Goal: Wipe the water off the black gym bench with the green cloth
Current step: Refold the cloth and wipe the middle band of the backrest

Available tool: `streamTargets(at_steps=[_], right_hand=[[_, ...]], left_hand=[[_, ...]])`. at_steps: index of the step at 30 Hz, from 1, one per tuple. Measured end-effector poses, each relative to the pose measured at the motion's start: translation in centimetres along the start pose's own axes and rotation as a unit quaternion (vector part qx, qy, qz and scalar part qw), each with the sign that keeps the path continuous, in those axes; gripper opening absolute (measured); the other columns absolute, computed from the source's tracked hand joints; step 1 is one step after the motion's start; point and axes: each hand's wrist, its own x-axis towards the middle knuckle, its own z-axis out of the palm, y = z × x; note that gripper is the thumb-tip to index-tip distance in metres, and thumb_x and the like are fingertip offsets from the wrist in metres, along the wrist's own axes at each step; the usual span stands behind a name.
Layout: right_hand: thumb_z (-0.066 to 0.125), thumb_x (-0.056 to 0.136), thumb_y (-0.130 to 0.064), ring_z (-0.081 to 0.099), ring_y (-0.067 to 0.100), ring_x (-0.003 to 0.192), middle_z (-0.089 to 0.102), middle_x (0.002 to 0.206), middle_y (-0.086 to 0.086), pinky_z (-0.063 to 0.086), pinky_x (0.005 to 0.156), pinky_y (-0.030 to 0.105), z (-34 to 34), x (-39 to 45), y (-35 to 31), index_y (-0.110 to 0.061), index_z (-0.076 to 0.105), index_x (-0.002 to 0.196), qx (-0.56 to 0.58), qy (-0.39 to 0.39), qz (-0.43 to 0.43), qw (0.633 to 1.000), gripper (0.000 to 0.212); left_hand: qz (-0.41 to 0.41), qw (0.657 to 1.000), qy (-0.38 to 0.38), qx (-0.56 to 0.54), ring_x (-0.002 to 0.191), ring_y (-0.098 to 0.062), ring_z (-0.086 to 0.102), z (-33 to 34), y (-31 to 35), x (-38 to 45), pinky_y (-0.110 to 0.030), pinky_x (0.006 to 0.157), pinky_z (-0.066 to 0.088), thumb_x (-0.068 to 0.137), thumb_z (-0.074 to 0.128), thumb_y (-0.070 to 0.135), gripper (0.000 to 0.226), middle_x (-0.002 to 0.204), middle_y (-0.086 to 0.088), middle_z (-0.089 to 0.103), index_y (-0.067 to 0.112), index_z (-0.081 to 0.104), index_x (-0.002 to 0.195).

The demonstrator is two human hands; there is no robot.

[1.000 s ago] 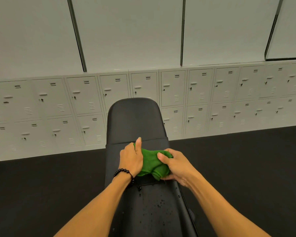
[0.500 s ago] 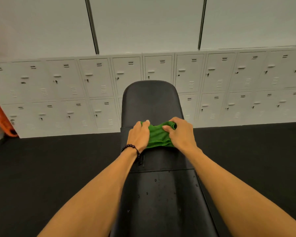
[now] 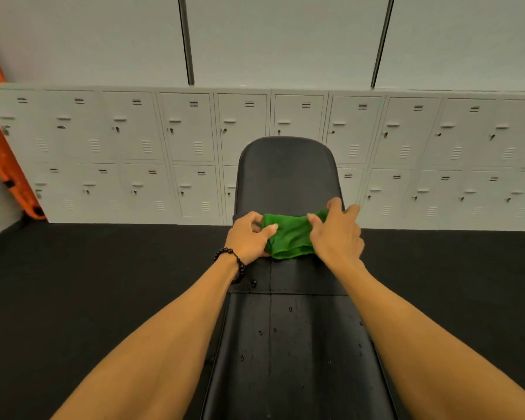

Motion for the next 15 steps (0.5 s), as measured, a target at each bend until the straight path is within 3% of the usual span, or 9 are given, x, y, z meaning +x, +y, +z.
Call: streamTargets(at_steps=[2,4,6,8,10,12,15], right_hand=[[0.048,0.092,-0.066,0.039,0.046,0.124,0.029,0.140,0.015,0.042,0.090,0.059,1.0,-0.8,-0.9,-0.025,0.038,0.139,-0.009,-0.021,0.009,1.000,0.062],[0.036,0.086,-0.080,0.024,0.045,0.136,0.022,0.150,0.015,0.032,0.100,0.067,1.9,-1.5,-1.9,-0.032,0.036,0.144,-0.031,-0.037,0.023,0.999,0.076],[0.025,0.081,-0.088,0.019,0.042,0.138,0.023,0.153,0.015,0.026,0.102,0.066,2.6,-2.5,-2.8,-0.035,0.040,0.143,-0.047,-0.043,0.020,0.998,0.084],[0.024,0.077,-0.092,0.024,0.039,0.134,0.030,0.149,0.013,0.026,0.100,0.062,3.3,-3.5,-2.7,-0.033,0.047,0.137,-0.079,-0.026,-0.015,0.996,0.088],[0.033,0.076,-0.089,0.030,0.036,0.128,0.035,0.143,0.011,0.030,0.099,0.057,3.7,-3.7,-1.6,-0.030,0.050,0.130,-0.120,-0.005,-0.070,0.990,0.082],[0.045,0.079,-0.079,0.035,0.033,0.123,0.040,0.136,0.009,0.034,0.098,0.053,3.9,-3.3,-0.4,-0.027,0.052,0.125,-0.117,0.016,-0.115,0.986,0.070],[0.054,0.080,-0.052,0.042,0.030,0.119,0.047,0.126,0.007,0.041,0.096,0.049,4.0,-2.8,0.2,-0.022,0.055,0.125,-0.069,0.010,-0.230,0.971,0.054]], left_hand=[[-0.006,0.999,-0.032,-0.034,0.095,-0.030,0.071,-0.4,0.2,-0.5,-0.051,0.076,0.060,0.093,0.067,0.015,0.008,0.104,-0.020,0.069,0.013,0.061,0.098],[-0.033,0.992,-0.076,-0.098,0.100,-0.030,0.069,-1.0,0.7,-1.0,-0.044,0.081,0.060,0.097,0.057,0.005,0.018,0.109,-0.022,0.067,0.005,0.059,0.115],[-0.071,0.980,-0.108,-0.154,0.094,-0.029,0.070,-2.0,1.2,-1.7,-0.040,0.078,0.060,0.096,0.047,-0.003,0.030,0.105,-0.019,0.069,0.007,0.057,0.122],[-0.105,0.979,-0.138,-0.109,0.085,-0.031,0.073,-3.1,1.4,-2.2,-0.042,0.077,0.060,0.093,0.041,-0.005,0.035,0.101,-0.019,0.072,0.010,0.059,0.120],[-0.117,0.982,-0.141,-0.034,0.060,-0.028,0.068,-4.2,1.3,-2.6,-0.042,0.075,0.061,0.092,0.041,0.000,0.032,0.091,-0.020,0.073,0.008,0.063,0.113],[-0.100,0.992,-0.073,-0.014,0.042,-0.021,0.053,-5.0,0.8,-2.4,-0.044,0.072,0.061,0.091,0.041,0.005,0.028,0.080,-0.019,0.073,0.007,0.064,0.108],[-0.049,0.998,0.008,0.026,0.046,-0.020,0.054,-5.2,0.1,-1.8,-0.030,0.054,0.055,0.093,0.039,0.009,0.025,0.078,-0.013,0.074,0.010,0.063,0.102]])
